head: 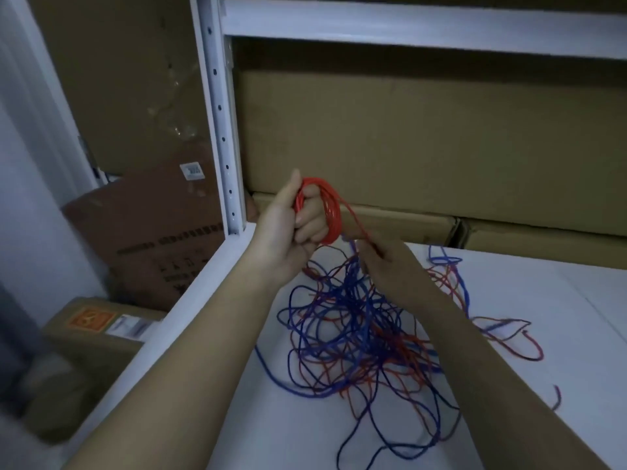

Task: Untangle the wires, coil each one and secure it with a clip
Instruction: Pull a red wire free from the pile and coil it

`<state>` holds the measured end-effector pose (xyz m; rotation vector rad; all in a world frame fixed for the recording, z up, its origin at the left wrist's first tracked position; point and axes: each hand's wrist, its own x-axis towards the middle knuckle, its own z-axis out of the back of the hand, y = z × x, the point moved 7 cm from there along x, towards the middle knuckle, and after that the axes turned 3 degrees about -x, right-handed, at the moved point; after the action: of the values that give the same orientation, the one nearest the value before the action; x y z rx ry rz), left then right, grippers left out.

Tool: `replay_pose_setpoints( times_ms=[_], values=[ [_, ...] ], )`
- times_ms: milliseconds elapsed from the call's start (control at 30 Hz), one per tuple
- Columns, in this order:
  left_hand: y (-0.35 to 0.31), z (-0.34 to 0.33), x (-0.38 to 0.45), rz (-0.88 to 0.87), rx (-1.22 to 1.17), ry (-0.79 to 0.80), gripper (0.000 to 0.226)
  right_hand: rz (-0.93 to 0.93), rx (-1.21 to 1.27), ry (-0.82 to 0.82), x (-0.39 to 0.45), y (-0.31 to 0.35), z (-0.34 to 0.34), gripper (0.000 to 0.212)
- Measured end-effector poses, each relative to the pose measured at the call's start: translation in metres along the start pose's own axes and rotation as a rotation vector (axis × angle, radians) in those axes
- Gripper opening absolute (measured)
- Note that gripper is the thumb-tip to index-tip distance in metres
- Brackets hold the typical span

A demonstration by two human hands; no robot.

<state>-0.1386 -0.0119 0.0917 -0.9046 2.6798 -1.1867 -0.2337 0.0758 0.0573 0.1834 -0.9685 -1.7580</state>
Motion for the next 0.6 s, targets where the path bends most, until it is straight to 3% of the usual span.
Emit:
replay_pose_setpoints(
  times_ms=[133,267,400,533,600],
  values=[
    [0.008,0.008,0.004,-0.051,-0.026,-0.062,0.038,0.026,-0.422,0.263,0.011,0.004,-0.035,0.025],
    [0.002,0.009,0.005,-0.103,0.067,-0.105,0.023,0.161,-0.638,0.265,0.014,0.025,-0.044,0.02],
    [-0.01,0.011,0.015,-0.176,0.423,-0.209,0.031,0.21,-0.347,0.192,0.017,0.035,-0.039,0.017],
    [-0.021,0.002,0.018,-0.305,0.86,-0.316,0.014,0.028,0.225,0.234,0.023,0.028,-0.026,0.011],
    [-0.026,-0.007,0.02,-0.349,1.007,-0.288,0.017,-0.028,0.365,0.192,0.026,0.024,-0.015,0.011]
  ],
)
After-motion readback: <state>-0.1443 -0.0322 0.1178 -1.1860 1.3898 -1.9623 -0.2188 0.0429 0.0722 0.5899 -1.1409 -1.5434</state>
